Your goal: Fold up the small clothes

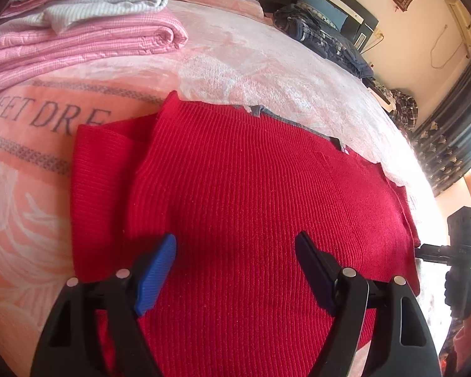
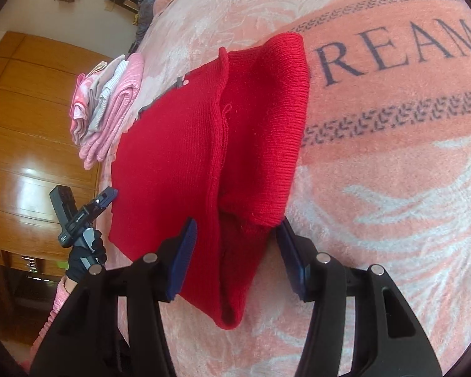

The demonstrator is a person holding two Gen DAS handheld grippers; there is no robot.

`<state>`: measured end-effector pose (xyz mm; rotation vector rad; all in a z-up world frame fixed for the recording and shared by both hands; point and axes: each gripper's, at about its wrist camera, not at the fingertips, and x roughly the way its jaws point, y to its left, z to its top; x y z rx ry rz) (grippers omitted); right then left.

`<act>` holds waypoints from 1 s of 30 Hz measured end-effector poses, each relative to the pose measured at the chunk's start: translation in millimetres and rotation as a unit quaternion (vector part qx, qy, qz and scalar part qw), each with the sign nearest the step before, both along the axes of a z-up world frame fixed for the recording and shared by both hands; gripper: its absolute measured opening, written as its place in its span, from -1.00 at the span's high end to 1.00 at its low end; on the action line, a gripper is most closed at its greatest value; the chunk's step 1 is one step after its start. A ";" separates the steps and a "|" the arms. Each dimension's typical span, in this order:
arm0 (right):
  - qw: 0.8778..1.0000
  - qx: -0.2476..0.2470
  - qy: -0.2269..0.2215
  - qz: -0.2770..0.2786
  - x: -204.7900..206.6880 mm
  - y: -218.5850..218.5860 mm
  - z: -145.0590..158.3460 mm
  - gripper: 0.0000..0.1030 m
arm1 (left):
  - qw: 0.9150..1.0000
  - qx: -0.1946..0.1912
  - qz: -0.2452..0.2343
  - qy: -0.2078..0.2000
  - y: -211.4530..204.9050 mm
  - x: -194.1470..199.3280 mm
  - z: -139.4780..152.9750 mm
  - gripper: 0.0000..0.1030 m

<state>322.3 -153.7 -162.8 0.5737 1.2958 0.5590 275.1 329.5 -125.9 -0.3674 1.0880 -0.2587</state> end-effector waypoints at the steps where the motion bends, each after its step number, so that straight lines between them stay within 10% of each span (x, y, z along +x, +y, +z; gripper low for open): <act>1: 1.000 0.006 -0.002 0.001 1.5 1.7 -2.4 -0.03 | 1.000 -0.001 0.000 -0.001 0.4 0.6 -0.2 -0.53; 13: 1.000 0.002 -0.022 -0.004 20.9 20.1 -4.2 0.52 | 1.000 -0.001 -0.007 -0.001 2.9 3.2 -7.2 -0.54; 30: 1.000 0.000 -0.022 -0.019 19.0 24.6 3.9 0.59 | 1.000 0.000 -0.024 -0.008 1.9 2.5 -11.1 -0.60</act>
